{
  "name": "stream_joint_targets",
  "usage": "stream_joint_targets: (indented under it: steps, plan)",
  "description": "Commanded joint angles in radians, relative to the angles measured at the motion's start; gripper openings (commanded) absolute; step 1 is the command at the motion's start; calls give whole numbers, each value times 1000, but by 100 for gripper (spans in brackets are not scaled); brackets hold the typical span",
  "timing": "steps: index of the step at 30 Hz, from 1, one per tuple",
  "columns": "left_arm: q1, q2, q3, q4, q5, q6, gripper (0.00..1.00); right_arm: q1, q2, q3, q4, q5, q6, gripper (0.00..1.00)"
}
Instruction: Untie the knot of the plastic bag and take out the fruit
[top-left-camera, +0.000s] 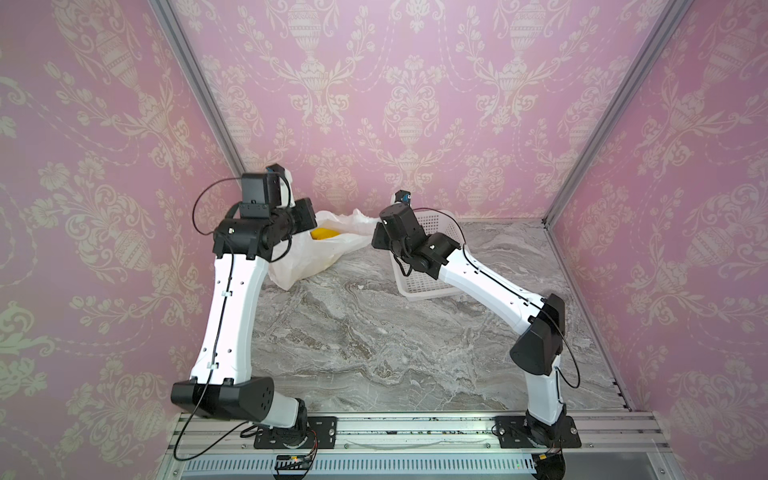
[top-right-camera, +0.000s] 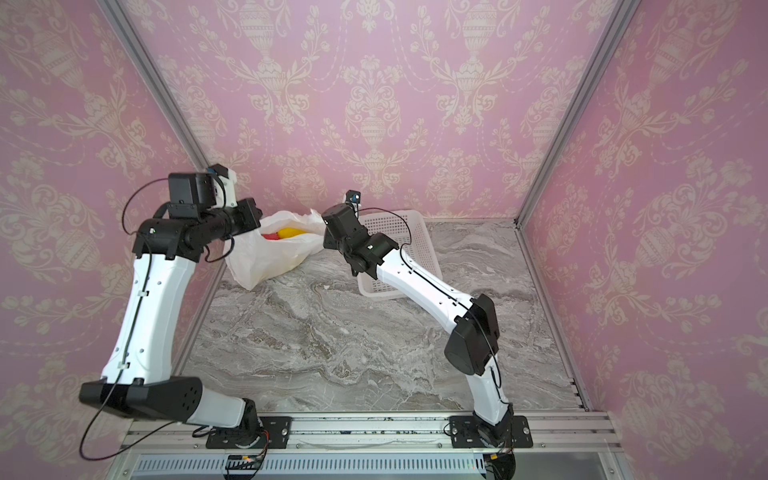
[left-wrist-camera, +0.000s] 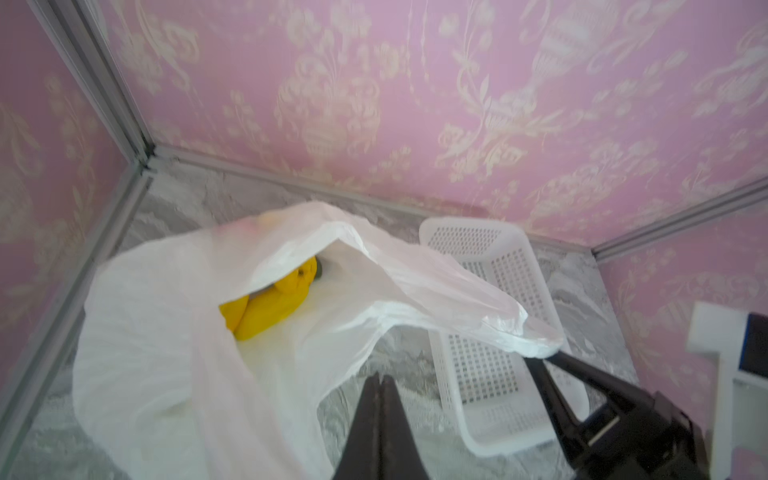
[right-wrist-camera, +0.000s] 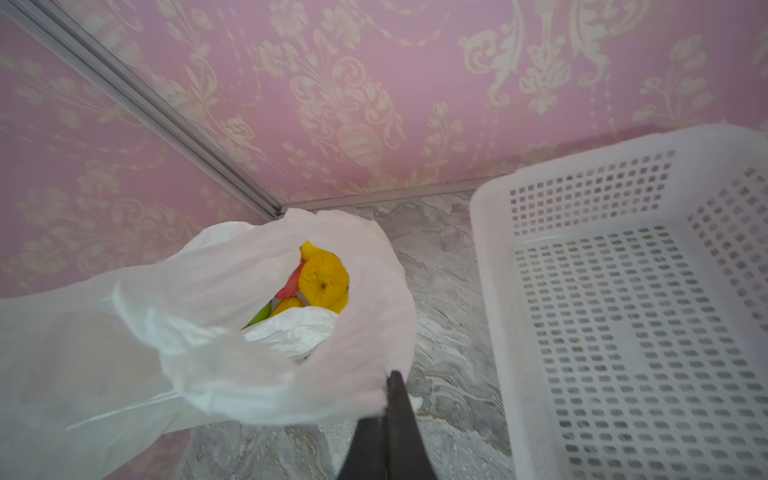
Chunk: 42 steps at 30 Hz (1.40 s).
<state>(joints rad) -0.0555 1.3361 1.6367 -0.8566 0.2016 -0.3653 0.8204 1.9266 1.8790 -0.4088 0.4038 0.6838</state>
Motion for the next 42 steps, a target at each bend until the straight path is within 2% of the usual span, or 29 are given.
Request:
stream_joint_targets:
  steps: [1,3,7,11,12,16,19,23,25,29,35,39,42]
  plan:
    - [-35,-242,-370,241,93,-98,0,24,-132,-238,176,39,64,0]
    - [-71,-360,-529,278,96,-125,0,35,-198,-357,226,39,66,1]
    - [-189,-517,-665,218,-19,-170,0,90,-317,-533,332,59,2,42]
    - [-234,-658,-715,196,-9,-220,0,168,-407,-639,386,145,-79,70]
    - [-234,-692,-727,176,-25,-227,0,184,-427,-666,412,145,-140,75]
    - [-234,-740,-721,68,-143,-225,0,197,-512,-817,574,12,-400,90]
    - [-235,-716,-777,109,-122,-268,0,205,-552,-816,523,-26,-568,97]
    - [-236,-712,-942,211,-50,-335,0,213,-536,-734,364,-4,-699,99]
    - [-235,-740,-986,193,-92,-337,0,213,-520,-730,333,-55,-751,100]
    - [-236,-757,-976,124,-168,-303,0,252,-466,-713,266,-143,-843,100]
    - [-235,-724,-987,139,-147,-278,0,367,-349,-622,254,-48,-975,100]
    - [-234,-731,-967,125,-154,-272,0,381,-252,-539,204,21,-1012,99]
    - [-234,-738,-971,128,-152,-269,0,382,-204,-513,230,87,-1057,100]
